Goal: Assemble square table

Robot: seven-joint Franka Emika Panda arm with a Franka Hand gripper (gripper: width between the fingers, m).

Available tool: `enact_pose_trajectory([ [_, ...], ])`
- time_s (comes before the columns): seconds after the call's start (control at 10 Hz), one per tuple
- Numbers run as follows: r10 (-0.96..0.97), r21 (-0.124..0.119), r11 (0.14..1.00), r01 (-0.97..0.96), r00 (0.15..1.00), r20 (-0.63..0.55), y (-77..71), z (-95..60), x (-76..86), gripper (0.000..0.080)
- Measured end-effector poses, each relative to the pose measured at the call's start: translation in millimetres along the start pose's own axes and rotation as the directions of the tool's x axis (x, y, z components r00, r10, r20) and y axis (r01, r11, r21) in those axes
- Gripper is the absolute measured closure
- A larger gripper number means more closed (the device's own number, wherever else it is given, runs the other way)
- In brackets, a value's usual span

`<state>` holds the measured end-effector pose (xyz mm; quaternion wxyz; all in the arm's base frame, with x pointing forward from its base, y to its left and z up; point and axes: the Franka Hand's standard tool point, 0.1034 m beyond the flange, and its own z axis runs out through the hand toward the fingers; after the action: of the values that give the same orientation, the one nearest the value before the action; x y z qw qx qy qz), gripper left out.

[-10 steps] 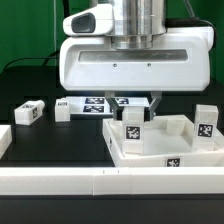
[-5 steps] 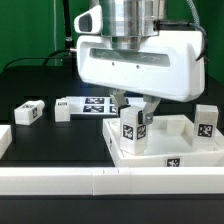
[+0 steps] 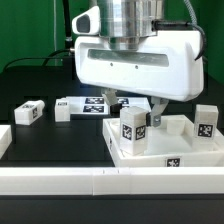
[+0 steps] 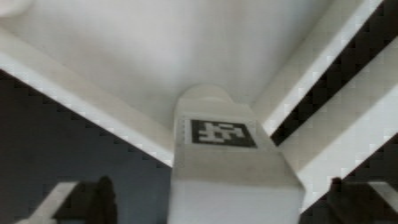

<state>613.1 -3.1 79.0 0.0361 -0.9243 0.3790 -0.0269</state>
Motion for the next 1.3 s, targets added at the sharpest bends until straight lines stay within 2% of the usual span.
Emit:
enact_pose_trajectory([
  [0.3, -0.340, -0.001, 0.940, 0.340, 0.940, -0.001, 2.3, -0.2, 2.4, 0.0152],
  [0.5, -0.528, -0.006, 0.849, 0.528, 0.849, -0.002, -0.3, -0.6, 2.1, 0.0150],
  [0.8, -0.668, -0.006, 0.744, 0.668, 0.744, -0.002, 0.0, -0.8, 2.8, 0.0150],
  [1.3, -0.927, -0.032, 0.375, 0.927, 0.375, 0.018, 0.4, -0.4, 3.5, 0.0150],
])
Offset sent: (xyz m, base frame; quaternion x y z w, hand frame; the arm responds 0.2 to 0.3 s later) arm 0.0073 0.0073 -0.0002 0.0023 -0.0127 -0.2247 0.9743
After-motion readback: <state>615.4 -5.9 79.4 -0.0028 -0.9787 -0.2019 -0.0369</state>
